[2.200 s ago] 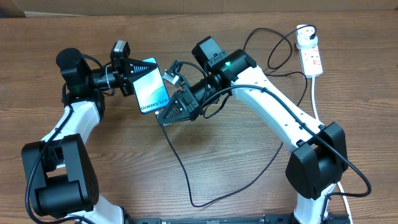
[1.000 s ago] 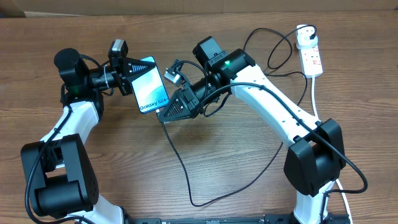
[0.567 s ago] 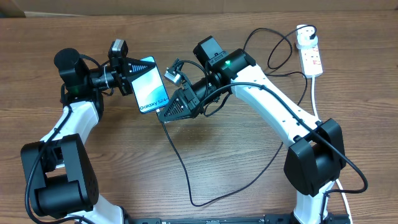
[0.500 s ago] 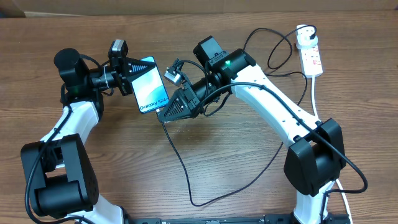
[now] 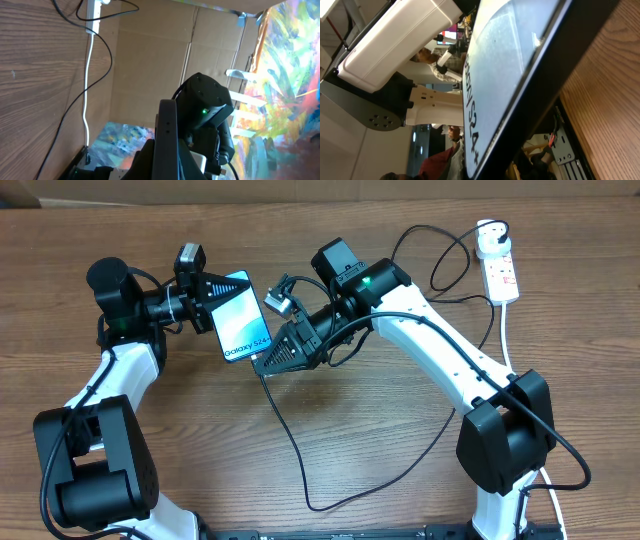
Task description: Plug charger to phone and switch on socket
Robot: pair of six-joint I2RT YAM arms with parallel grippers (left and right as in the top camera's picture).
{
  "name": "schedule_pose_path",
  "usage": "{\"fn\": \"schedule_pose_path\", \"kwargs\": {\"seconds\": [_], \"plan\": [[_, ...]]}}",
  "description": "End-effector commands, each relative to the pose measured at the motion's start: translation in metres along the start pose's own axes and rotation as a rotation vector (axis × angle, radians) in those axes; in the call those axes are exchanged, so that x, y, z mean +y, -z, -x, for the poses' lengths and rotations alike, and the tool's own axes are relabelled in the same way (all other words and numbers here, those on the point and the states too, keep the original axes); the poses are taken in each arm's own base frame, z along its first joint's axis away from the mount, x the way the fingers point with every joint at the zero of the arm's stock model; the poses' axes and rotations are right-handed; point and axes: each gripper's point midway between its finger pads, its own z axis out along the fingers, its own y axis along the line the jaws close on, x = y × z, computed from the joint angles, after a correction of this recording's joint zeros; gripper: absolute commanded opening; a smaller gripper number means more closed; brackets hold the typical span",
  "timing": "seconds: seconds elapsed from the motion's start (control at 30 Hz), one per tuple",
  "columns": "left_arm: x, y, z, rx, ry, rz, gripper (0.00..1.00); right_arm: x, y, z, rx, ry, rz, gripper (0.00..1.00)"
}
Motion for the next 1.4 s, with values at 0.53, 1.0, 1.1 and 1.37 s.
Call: {"fn": "schedule_pose_path", "kwargs": {"seconds": [0.53, 1.0, 1.1, 1.37], "plan": [[-0.0086, -0.0021, -0.0062, 0.045, -0.072, 0.002, 0.04, -0.0015, 0.0032, 0.0037, -0.008, -0.001, 0.011, 0.04], [-0.0088, -0.0018, -0.0051, 0.039, -0.039, 0.002, 0.04, -0.0002, -0.0022, 0.0007, 0.006, -0.005, 0.013, 0.04], [-0.0088, -0.0018, -0.0046, 0.035, -0.014, 0.003, 0.04, -0.0003, -0.0025, 0.0001, 0.007, -0.009, 0.013, 0.04], [-0.0087, -0.0019, -0.0053, 0.04, -0.016, 0.003, 0.05, -0.0002, -0.0029, 0.0, 0.008, -0.008, 0.013, 0.04]]}}
